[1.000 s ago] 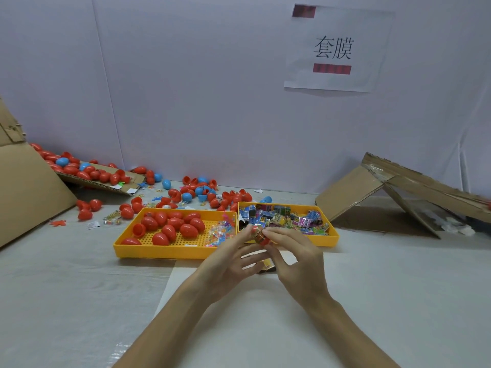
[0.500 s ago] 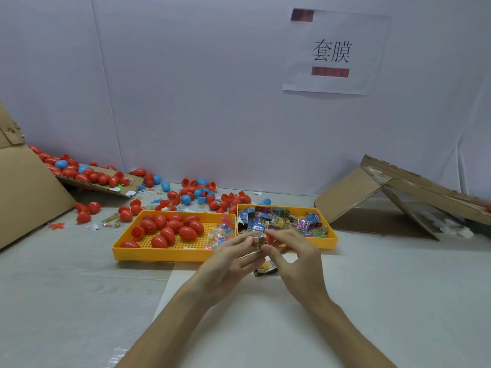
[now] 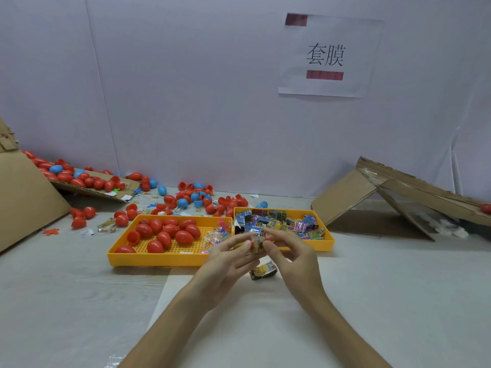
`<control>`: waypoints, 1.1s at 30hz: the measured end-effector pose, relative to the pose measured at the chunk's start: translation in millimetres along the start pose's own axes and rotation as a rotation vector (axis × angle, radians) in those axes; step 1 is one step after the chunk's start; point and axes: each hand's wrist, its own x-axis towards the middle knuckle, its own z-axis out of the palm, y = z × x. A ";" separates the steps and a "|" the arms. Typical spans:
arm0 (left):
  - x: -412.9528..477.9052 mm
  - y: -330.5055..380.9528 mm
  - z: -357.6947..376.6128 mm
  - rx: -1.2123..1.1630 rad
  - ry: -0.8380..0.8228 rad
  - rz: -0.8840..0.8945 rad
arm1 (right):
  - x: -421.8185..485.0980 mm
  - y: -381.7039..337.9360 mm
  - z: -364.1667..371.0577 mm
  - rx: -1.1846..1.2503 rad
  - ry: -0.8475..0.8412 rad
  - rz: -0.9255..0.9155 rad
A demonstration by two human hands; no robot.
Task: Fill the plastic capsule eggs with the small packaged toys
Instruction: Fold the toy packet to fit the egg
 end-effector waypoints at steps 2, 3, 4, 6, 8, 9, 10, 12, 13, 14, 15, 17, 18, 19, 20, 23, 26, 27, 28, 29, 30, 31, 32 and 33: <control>-0.1 0.2 0.4 0.038 0.020 0.019 | 0.4 0.0 -0.8 0.043 0.005 0.051; -0.4 0.4 0.6 0.050 0.024 0.023 | 0.4 -0.3 -1.3 0.055 0.000 0.064; -0.7 0.4 0.9 0.058 0.027 0.024 | 0.7 -1.0 -1.7 0.067 -0.008 0.076; -0.9 0.7 0.9 0.057 0.033 0.025 | 1.9 -1.4 -2.8 0.100 -0.022 0.095; -0.7 0.7 0.7 0.051 0.039 0.028 | 3.2 -1.4 -3.8 0.135 -0.030 0.111; -0.5 0.5 0.6 0.047 0.041 0.030 | 3.8 -1.5 -4.3 0.148 -0.033 0.119; -0.4 0.5 0.4 0.042 0.042 0.031 | 3.9 -1.7 -4.5 0.159 -0.034 0.127; -0.2 0.2 -0.3 0.022 0.042 0.038 | 3.8 -1.9 -4.5 0.180 -0.036 0.140; 0.1 -0.1 -0.6 0.016 0.043 0.045 | 4.0 -1.6 -4.6 0.187 -0.037 0.151; 0.5 -0.4 -0.8 0.015 0.047 0.055 | 4.3 -0.9 -4.7 0.194 -0.037 0.168; 0.9 -0.6 -1.3 0.018 0.051 0.067 | 4.6 0.0 -4.8 0.201 -0.035 0.190; 2.0 -1.4 -1.8 0.038 0.049 0.097 | 5.3 0.4 -5.3 0.201 -0.034 0.228; 2.4 -1.5 -2.1 0.056 0.042 0.111 | 5.6 0.2 -5.1 0.189 -0.042 0.231; 2.5 -1.6 -2.3 0.078 0.035 0.123 | 5.6 -0.2 -4.7 0.177 -0.051 0.227; 2.6 -1.6 -2.4 0.098 0.034 0.130 | 5.2 -1.2 -4.4 0.172 -0.054 0.222; 3.1 -1.7 -3.3 0.134 0.059 0.135 | 4.8 -3.7 -3.9 0.187 -0.034 0.216; 3.7 -2.2 -2.9 0.134 0.068 0.114 | 5.0 -2.2 -5.2 0.196 -0.026 0.200; 3.5 -2.7 -2.6 0.137 0.071 0.099 | 5.0 -1.7 -5.9 0.202 -0.030 0.198; 3.3 -3.1 -2.1 0.146 0.073 0.087 | 5.2 -1.5 -6.6 0.210 -0.033 0.196; 3.1 -3.4 -1.6 0.165 0.077 0.084 | 5.3 -1.2 -7.2 0.218 -0.035 0.194; 3.0 -4.0 -1.3 0.200 0.086 0.095 | 5.2 -1.4 -7.5 0.225 -0.034 0.191; 3.0 -4.8 -1.2 0.247 0.100 0.120 | 5.1 -2.3 -7.5 0.231 -0.029 0.188; 2.8 -5.4 -1.1 0.295 0.112 0.148 | 5.2 -3.2 -7.5 0.234 -0.021 0.187; 2.5 -5.7 -0.6 0.335 0.118 0.169 | 5.2 -3.9 -7.4 0.235 -0.012 0.187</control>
